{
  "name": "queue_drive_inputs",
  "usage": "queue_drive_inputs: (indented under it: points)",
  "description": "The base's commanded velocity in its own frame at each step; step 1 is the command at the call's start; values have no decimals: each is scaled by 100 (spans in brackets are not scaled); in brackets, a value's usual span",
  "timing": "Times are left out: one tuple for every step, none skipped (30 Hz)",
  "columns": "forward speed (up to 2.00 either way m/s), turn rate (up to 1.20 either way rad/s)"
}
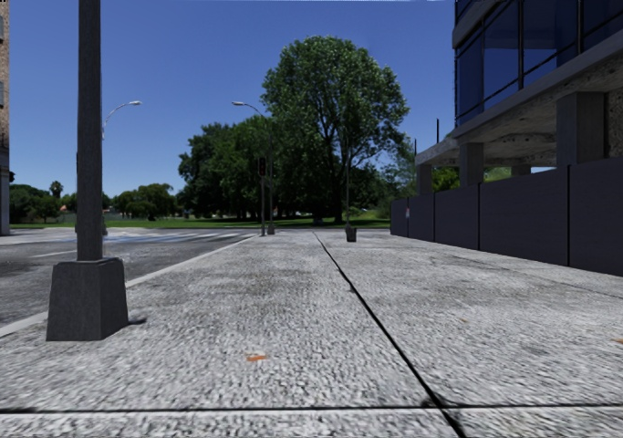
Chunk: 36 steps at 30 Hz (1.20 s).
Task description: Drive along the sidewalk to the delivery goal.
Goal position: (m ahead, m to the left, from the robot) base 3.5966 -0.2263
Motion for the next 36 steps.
queue_drive_inputs:
  points:
    - [200,-40]
    - [200,-40]
    - [200,-40]
    - [200,-40]
    - [200,-40]
    - [200,-40]
    - [200,-40]
    - [200,-40]
    - [200,-40]
    - [200,-23]
    - [200,-3]
    - [200,0]
    - [200,0]
    - [200,0]
    - [200,0]
    - [200,0]
    - [200,0]
    - [200,0]
    - [200,0]
    - [200,0]
    - [200,0]
    - [200,0]
    - [200,0]
    - [200,0]
    - [200,0]
    - [200,0]
    - [200,0]
    - [200,0]
    - [200,0]
    - [200,0]
    - [200,0]
    - [200,0]
    - [200,0]
    - [200,0]
    - [200,0]
    - [200,0]
